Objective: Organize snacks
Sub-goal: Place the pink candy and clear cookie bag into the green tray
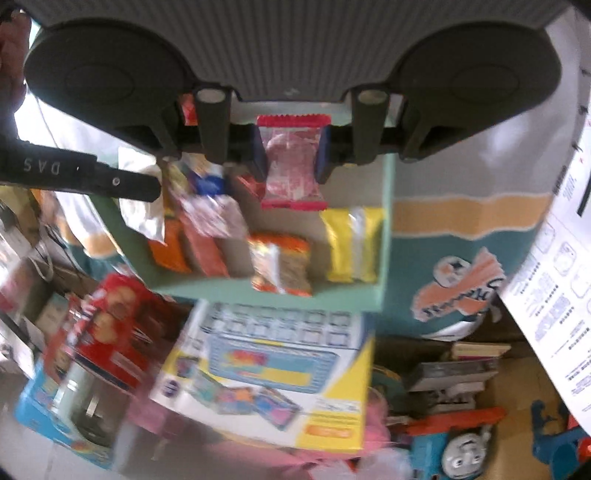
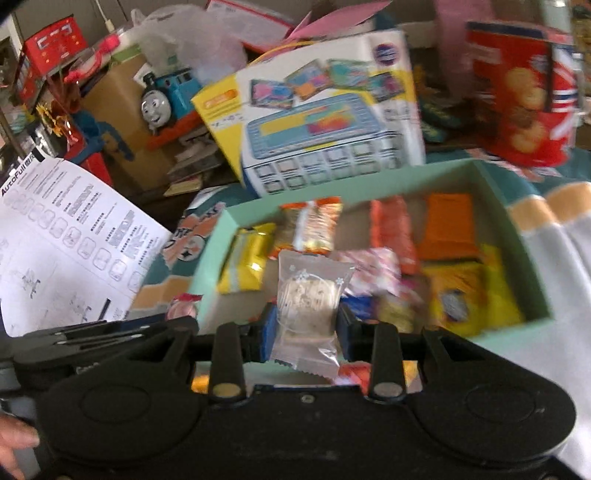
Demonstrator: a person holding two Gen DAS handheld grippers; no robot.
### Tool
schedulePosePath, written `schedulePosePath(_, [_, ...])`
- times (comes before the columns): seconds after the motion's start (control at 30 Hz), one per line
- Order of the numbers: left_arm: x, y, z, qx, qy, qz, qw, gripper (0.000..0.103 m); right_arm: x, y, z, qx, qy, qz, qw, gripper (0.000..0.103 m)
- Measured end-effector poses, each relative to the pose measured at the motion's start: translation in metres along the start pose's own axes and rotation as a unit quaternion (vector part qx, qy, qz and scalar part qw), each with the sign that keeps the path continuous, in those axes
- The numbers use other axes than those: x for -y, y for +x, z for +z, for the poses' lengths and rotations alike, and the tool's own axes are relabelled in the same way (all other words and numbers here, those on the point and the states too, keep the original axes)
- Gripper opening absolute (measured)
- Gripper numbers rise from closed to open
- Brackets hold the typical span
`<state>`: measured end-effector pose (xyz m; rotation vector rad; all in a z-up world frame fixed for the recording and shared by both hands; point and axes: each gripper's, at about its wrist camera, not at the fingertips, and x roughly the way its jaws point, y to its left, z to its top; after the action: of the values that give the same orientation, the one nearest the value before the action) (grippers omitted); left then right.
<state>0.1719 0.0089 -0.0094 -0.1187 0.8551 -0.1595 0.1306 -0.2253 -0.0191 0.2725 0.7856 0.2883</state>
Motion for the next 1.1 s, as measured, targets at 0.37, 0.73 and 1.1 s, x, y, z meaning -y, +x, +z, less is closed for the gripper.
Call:
schedulePosePath(0.37, [-0.023, 0.060, 0.017, -0.035, 0.004, 0.030, 0.9989, 0.028, -0.033, 0.101, 0.039, -0.054, -0.011, 0.019, 0.998, 0.033])
schedulePosePath(0.73, [-0.020, 0.057, 0.018, -0.002, -0.002, 0.069, 0.9976, 0.100, -0.022, 0.091, 0.043, -0.020, -0.005, 0.017, 1.000, 0.099])
schedulePosePath(1.1, [-0.009, 0.029, 0.003, -0.008, -0.009, 0.063, 0.9980, 0.103, -0.017, 0.050, 0.025, -0.012, -0.003, 0.001, 1.000, 0.103])
